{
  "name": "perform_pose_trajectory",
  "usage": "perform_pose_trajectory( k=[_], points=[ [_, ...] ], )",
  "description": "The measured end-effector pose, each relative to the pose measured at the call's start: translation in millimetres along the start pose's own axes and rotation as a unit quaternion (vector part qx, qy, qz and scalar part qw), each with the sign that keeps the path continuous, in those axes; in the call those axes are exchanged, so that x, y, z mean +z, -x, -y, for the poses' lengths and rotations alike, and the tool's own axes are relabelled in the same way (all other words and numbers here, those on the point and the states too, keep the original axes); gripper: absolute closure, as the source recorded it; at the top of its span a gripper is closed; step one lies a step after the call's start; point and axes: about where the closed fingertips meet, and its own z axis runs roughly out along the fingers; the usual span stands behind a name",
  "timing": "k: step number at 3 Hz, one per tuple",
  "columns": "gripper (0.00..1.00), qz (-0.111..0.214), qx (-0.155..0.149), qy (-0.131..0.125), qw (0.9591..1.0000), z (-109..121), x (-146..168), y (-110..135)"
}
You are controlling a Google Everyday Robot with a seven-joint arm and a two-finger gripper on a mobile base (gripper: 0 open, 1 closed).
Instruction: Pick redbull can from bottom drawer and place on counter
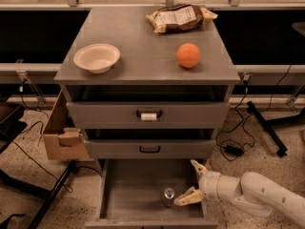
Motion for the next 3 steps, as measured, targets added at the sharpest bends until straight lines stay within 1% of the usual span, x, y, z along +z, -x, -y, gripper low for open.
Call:
perform_pose_trajectory(
  k=[1, 2, 3],
  points=[
    [0.0, -0.011, 0.018, 0.013, 0.9997, 7, 24, -61],
    [0.0, -0.013, 0.03, 0.018, 0.9993, 26, 49, -117],
    [0.0, 0.007, 0.03, 0.021, 0.9993, 39, 74, -155]
  ],
)
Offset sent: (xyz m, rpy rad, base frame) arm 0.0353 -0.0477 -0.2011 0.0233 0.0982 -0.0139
